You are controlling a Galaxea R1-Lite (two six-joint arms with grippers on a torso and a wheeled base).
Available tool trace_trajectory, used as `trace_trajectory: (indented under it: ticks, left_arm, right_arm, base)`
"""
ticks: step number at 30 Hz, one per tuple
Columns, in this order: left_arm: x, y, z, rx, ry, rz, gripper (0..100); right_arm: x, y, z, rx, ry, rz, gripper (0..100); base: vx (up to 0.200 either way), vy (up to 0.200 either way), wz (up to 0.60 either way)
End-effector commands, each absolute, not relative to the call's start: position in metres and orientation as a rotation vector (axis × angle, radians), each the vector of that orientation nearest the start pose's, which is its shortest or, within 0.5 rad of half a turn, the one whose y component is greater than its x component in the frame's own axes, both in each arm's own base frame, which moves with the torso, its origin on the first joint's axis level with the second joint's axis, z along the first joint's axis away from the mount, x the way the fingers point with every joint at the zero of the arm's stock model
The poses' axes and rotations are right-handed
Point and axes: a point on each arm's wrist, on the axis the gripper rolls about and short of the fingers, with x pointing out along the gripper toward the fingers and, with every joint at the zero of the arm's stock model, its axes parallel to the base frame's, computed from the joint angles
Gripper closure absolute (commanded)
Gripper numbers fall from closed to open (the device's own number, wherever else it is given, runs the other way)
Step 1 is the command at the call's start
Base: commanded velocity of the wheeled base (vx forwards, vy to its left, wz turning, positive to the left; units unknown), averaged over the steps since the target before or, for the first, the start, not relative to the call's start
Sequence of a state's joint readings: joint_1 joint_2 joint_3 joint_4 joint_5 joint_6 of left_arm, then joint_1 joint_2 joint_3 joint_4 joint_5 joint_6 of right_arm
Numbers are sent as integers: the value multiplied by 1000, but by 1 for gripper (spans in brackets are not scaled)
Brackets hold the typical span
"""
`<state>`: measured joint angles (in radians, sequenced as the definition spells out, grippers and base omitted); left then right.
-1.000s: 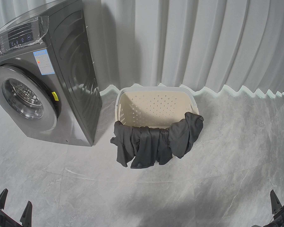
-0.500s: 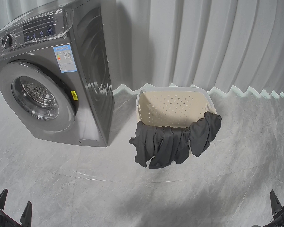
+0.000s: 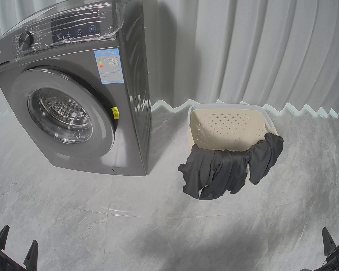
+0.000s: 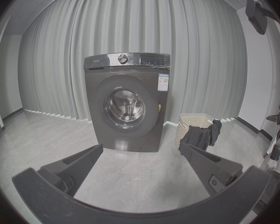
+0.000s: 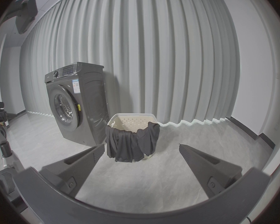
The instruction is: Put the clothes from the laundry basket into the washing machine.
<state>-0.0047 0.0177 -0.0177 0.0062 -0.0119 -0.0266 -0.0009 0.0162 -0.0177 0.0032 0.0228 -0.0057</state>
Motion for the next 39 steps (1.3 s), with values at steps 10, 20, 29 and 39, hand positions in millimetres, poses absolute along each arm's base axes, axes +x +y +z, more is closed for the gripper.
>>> trace_trajectory:
  ticks: [10, 20, 29, 39]
  left_arm:
    - [-23, 0, 76, -28, 3, -15, 0]
    - [-23, 0, 76, -28, 3, -17, 0]
    - [-23, 0, 76, -28, 3, -17, 0]
    - [-23, 0, 76, -28, 3, -17, 0]
  right_arm:
    - [-23, 1, 75, -6, 3, 23, 0]
    - [-23, 1, 75, -6, 3, 23, 0]
    - [-23, 1, 75, -6, 3, 21, 0]
    - [-23, 1, 75, -6, 3, 23, 0]
  base:
    - [0, 0, 0]
    - [0, 40, 0]
    - [0, 200, 0]
    - [0, 200, 0]
